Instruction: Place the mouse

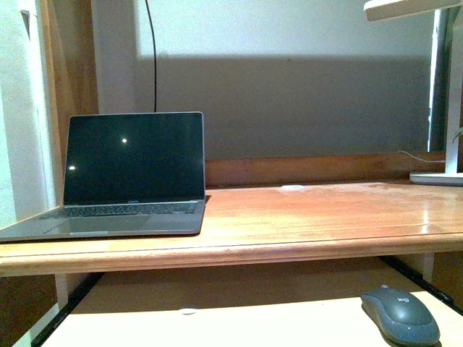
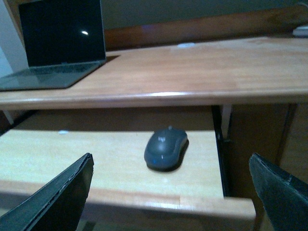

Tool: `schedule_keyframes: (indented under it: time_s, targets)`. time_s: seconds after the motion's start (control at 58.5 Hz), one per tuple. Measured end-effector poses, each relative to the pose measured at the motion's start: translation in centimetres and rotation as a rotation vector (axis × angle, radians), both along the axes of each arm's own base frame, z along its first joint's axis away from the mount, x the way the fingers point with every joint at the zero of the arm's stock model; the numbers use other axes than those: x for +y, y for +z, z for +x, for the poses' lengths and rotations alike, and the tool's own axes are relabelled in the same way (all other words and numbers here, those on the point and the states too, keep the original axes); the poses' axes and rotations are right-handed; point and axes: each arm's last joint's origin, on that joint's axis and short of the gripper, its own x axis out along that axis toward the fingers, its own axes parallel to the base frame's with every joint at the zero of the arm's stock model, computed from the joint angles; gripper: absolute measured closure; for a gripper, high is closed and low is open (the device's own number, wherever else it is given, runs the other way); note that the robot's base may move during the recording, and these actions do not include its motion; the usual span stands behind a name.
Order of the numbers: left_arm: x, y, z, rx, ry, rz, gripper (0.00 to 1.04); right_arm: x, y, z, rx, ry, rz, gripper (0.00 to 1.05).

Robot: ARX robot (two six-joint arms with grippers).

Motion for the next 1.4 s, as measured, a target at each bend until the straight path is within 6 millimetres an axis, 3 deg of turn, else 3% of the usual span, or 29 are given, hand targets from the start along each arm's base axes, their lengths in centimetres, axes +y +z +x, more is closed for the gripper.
schedule_keyframes:
  time_s: [0.154, 0.496, 0.718, 1.112, 1.402]
  targets:
    - [0.0, -0.2, 0.0, 0.001, 0.0, 0.0, 1.02, 3.0, 1.5, 3.9, 0.006, 0.012, -0.042, 0.07]
    - [0.0, -0.2, 0.0, 0.001, 0.0, 0.0, 1.02, 8.9, 0.5, 9.7, 0.112, -0.013, -0.256, 0.07]
    - [0.0, -0.2, 0.0, 0.001, 0.0, -0.001, 0.69, 10.3, -1.1, 11.3, 0.273, -0.002, -0.394, 0.07]
    - [0.0, -0.2, 0.0, 0.001, 0.0, 0.0, 0.07, 10.7, -2.3, 14.7, 0.46, -0.121, -0.475, 0.07]
    - [0.0, -0.2, 0.0, 0.001, 0.0, 0.0, 0.08, 10.5, -2.8, 16.4, 0.575, -0.173, -0.455, 0.07]
